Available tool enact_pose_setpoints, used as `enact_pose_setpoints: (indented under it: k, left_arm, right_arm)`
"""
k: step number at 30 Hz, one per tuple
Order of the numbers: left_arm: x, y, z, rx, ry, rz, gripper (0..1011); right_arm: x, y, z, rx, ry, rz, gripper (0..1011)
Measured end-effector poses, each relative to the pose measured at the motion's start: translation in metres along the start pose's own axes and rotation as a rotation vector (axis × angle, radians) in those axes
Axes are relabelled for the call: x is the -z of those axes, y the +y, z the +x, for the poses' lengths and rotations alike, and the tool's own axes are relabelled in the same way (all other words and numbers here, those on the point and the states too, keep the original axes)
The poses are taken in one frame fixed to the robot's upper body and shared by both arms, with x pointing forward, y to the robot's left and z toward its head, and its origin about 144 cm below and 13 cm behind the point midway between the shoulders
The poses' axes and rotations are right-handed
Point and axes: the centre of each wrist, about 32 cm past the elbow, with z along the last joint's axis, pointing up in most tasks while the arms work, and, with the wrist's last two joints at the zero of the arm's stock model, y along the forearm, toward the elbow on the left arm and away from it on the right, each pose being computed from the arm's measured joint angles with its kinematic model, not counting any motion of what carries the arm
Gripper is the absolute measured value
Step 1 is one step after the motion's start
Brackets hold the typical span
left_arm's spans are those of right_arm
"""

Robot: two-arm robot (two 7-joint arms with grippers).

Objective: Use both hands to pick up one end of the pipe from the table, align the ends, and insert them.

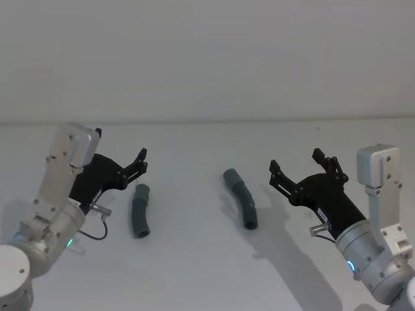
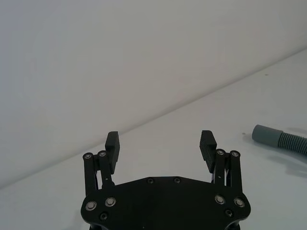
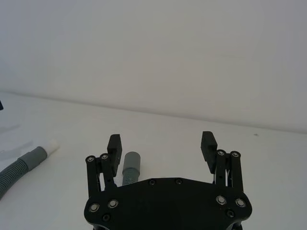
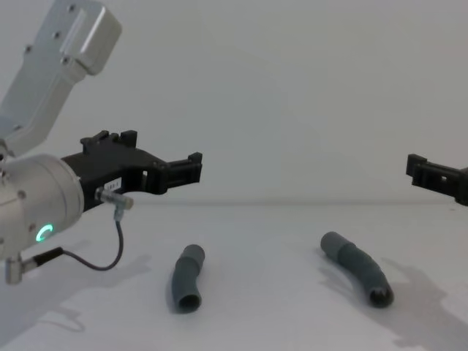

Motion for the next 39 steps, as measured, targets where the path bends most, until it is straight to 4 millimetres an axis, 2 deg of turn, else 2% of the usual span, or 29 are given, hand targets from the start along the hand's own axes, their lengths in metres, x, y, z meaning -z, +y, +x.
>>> enact_pose_setpoints:
  k: [23, 39]
  left_arm:
    - [-0.033, -0.021, 0.006, 0.05, 0.141, 0.228, 1001]
    - [-0.045, -0.043, -0.001, 0.105, 0.104, 0.372, 1001]
  right_arm:
    - [0.0, 0.0, 0.0, 0.0, 0.0, 0.0, 1004]
    - [0.0, 0.0, 0.0, 0.0, 0.0, 0.0, 1004]
